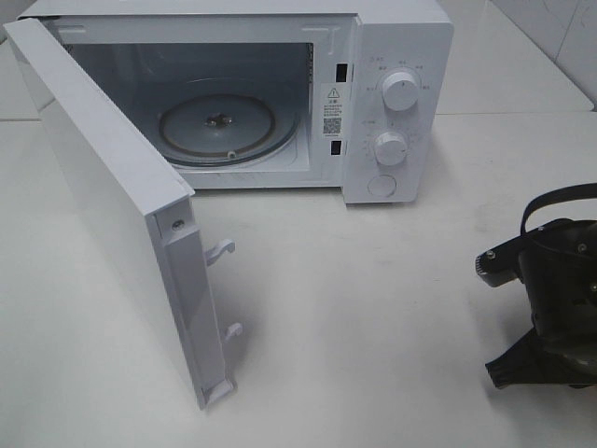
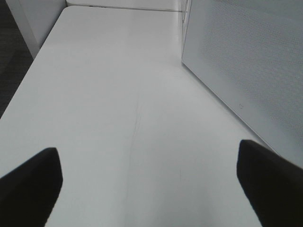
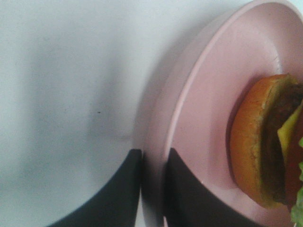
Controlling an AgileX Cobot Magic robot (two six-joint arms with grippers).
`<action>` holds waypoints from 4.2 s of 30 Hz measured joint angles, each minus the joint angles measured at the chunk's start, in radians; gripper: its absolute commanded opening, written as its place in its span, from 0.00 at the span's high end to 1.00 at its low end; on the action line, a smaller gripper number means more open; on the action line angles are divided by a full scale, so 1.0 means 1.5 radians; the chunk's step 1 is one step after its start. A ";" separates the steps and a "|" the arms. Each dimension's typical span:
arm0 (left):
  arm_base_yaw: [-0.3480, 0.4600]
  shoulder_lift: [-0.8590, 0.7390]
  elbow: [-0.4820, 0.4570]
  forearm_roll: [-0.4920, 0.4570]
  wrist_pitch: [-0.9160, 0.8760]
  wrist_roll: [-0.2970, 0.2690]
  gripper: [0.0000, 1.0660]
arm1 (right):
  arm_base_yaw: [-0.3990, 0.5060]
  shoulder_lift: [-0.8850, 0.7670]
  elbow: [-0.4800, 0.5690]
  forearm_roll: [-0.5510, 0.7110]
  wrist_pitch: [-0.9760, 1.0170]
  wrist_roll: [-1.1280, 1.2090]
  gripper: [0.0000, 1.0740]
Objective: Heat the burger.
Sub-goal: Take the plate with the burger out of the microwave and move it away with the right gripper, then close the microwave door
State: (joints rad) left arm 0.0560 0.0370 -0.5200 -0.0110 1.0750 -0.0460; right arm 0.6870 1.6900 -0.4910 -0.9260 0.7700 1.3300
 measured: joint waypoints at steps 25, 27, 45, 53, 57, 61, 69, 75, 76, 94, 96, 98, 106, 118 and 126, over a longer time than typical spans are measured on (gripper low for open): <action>0.000 0.000 0.000 0.000 0.000 0.000 0.14 | 0.000 -0.287 0.001 0.214 -0.031 -0.390 0.41; 0.000 0.000 0.000 0.000 0.000 0.000 0.14 | 0.000 -0.317 0.001 0.260 -0.045 -0.465 0.36; 0.000 0.000 0.000 0.000 0.000 0.000 0.14 | 0.000 -0.532 -0.099 0.471 0.069 -0.763 0.27; 0.000 0.000 0.000 0.000 0.000 0.000 0.14 | 0.000 -0.614 -0.129 0.483 0.148 -0.785 0.29; 0.000 0.000 0.000 0.000 0.000 0.000 0.14 | 0.000 -0.663 -0.129 0.493 0.179 -0.790 0.29; 0.000 0.000 0.000 0.000 0.000 0.000 0.14 | -0.006 -0.719 -0.129 0.499 0.193 -0.793 0.29; 0.000 0.000 0.000 0.000 0.000 0.000 0.14 | -0.111 -0.825 -0.129 0.509 0.203 -0.815 0.29; 0.000 0.000 0.000 0.000 0.000 0.000 0.14 | -0.190 -0.925 -0.093 0.557 0.201 -0.828 0.29; 0.000 0.000 0.000 0.000 0.000 0.000 0.14 | -0.190 -0.925 -0.093 0.557 0.201 -0.828 0.29; 0.000 0.000 0.000 0.000 0.000 0.000 0.14 | -0.344 -1.125 -0.006 0.571 0.162 -0.833 0.29; 0.000 0.000 0.000 0.000 0.000 0.000 0.14 | -0.363 -1.129 -0.006 0.571 0.161 -0.833 0.29; 0.000 0.000 0.000 0.000 0.000 0.000 0.14 | -0.366 -1.129 -0.006 0.571 0.160 -0.833 0.29; 0.000 0.000 0.000 0.000 0.000 0.000 0.14 | -0.367 -1.129 -0.006 0.571 0.160 -0.835 0.29; 0.000 0.000 0.000 0.000 0.000 0.000 0.14 | -0.367 -1.129 -0.006 0.571 0.160 -0.835 0.29; 0.000 0.000 0.000 0.000 0.000 0.000 0.14 | -0.367 -1.129 -0.006 0.571 0.160 -0.835 0.29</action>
State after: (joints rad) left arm 0.0560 0.0370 -0.5200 -0.0110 1.0750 -0.0460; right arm 0.1370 -0.0030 -0.5000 -0.0690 1.0100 0.0770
